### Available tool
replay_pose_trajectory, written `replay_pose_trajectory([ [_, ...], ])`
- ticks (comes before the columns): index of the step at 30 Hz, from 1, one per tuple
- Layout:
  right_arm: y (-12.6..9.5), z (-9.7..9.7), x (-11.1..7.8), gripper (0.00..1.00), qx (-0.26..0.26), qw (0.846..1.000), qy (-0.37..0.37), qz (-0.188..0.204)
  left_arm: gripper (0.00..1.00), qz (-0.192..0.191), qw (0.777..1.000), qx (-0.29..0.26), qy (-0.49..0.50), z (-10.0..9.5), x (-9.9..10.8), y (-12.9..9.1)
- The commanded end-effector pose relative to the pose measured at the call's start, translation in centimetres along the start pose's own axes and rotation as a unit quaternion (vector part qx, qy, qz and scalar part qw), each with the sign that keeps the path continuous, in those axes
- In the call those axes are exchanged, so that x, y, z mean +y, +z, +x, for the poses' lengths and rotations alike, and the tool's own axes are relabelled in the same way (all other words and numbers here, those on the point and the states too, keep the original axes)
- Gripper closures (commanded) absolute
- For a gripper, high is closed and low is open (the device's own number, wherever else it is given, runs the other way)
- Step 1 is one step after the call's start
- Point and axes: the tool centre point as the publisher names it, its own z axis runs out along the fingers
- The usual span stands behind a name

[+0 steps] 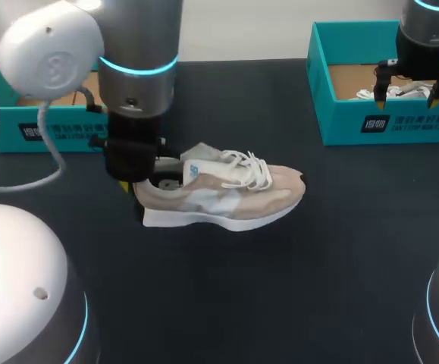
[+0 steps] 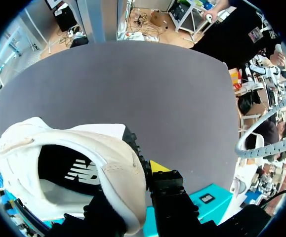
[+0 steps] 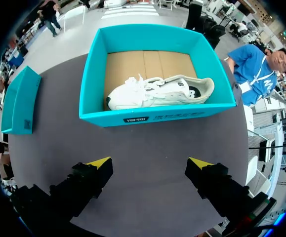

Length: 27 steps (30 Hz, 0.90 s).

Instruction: Take the shoe out of the shoebox, open the shoe tongue, remove and reinsert the insole, then place the shoe into the shoebox

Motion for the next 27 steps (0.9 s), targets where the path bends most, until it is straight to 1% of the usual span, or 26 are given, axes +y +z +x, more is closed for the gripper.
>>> replay_pose_trajectory([
  [1, 0.0, 0.0, 0.0, 0.00, 0.001, 1.000, 0.000, 0.000, 1.00, 0.022, 1.000, 0.007, -0.001, -1.6, 0.9, 2.2],
  [2, 0.0, 0.0, 0.0, 0.00, 0.001, 1.000, 0.000, 0.000, 1.00, 0.015, 1.000, 0.014, -0.005, -1.8, 0.8, 2.7],
  [4, 0.0, 0.0, 0.0, 0.00, 0.001, 1.000, 0.000, 0.000, 1.00, 0.033, 0.999, 0.015, 0.000, -2.1, 0.6, 3.7],
  [9, 0.0, 0.0, 0.0, 0.00, 0.001, 1.000, 0.000, 0.000, 1.00, 0.023, 0.999, 0.028, -0.005, -2.8, 0.3, 6.0],
  [12, 0.0, 0.0, 0.0, 0.00, 0.001, 1.000, 0.000, 0.000, 1.00, 0.014, 0.999, 0.030, -0.022, -3.1, 0.5, 7.2],
  [13, 0.0, 0.0, 0.0, 0.00, 0.001, 1.000, 0.000, 0.000, 1.00, 0.011, 0.999, 0.022, -0.027, -3.1, 0.7, 7.5],
  [15, 0.0, 0.0, 0.0, 0.00, 0.001, 1.000, 0.000, 0.000, 1.00, 0.018, 0.999, 0.019, -0.029, -3.2, 0.9, 8.2],
  [27, 0.0, 0.0, 0.0, 0.00, 0.001, 1.000, 0.000, 0.000, 1.00, 0.010, 0.998, 0.045, -0.041, -3.9, 1.5, 12.2],
])
